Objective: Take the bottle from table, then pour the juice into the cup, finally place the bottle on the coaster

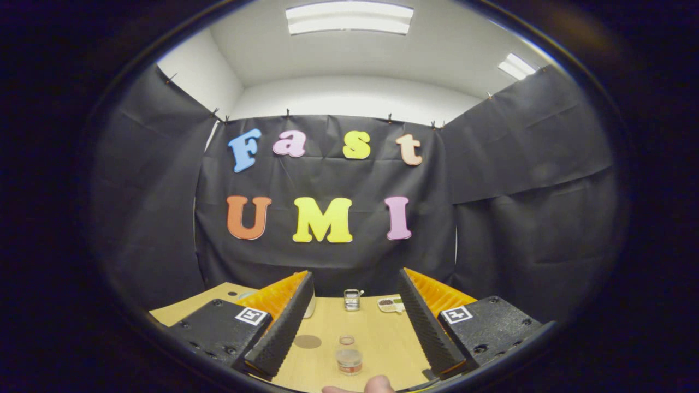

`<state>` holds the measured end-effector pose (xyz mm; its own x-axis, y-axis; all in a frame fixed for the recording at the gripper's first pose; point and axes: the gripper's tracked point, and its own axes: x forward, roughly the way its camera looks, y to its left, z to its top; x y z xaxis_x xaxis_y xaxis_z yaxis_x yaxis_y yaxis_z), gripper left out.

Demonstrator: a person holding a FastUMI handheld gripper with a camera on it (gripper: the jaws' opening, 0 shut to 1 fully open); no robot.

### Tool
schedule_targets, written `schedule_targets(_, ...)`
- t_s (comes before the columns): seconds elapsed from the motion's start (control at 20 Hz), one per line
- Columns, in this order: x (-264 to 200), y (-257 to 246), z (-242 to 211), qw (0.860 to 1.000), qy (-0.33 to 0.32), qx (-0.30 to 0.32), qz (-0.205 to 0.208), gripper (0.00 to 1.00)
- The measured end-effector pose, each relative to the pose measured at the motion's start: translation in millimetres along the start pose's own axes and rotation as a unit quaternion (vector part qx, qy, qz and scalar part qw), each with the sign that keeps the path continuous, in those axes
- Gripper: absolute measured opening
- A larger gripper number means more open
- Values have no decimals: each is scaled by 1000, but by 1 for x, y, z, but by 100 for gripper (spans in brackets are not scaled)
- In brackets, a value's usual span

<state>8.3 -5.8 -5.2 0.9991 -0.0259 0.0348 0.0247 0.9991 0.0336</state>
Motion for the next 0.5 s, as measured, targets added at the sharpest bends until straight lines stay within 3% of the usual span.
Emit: schedule_targets(0.5, -3, 6, -3, 1000, 3, -1, 9, 100)
